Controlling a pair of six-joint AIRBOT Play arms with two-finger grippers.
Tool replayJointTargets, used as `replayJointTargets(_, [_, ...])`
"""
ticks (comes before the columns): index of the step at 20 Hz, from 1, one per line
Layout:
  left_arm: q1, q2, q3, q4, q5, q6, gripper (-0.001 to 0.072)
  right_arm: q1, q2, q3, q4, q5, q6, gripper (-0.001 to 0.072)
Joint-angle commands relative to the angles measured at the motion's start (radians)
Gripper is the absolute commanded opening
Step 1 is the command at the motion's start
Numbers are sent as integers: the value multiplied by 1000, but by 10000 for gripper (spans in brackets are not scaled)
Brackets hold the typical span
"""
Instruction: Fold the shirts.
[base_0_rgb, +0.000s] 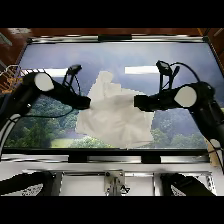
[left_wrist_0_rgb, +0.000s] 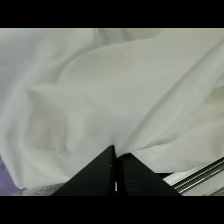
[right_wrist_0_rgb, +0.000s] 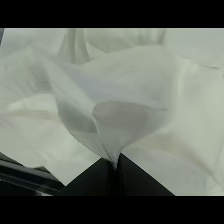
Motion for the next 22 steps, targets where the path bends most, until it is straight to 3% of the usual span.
replayJointTargets(1, [-20,-10,-185,-86,172,-47,244,1,-78,-51,98,-142,-13,76])
replayJointTargets(2, [-17,-8,-183,-76,172,-46,432,1,-97,-51,116,-151,-17,76])
replayJointTargets(3, [-4,-2,-177,-70,161,-42,529,2,-113,-51,125,-153,-23,76])
replayJointTargets(4, [16,8,-167,-54,132,-43,553,2,-121,-51,122,-152,-24,77])
replayJointTargets(8, [104,121,-157,45,-15,-49,553,1,-121,-51,118,-151,-39,77])
replayJointTargets(11, [85,257,-272,115,-20,-177,553,1,-121,-51,118,-152,-39,77])
replayJointTargets(14, [-61,338,-492,108,179,-372,553,1,-121,-51,119,-152,-39,77])
replayJointTargets(17, [-242,294,-618,123,426,-539,552,1,-121,-51,122,-151,-39,77])
replayJointTargets(19, [-290,231,-634,171,518,-647,552,1,-121,-51,122,-145,-54,78])
replayJointTargets(22, [-294,145,-633,179,618,-657,551,1,-121,-51,121,-127,-74,77])
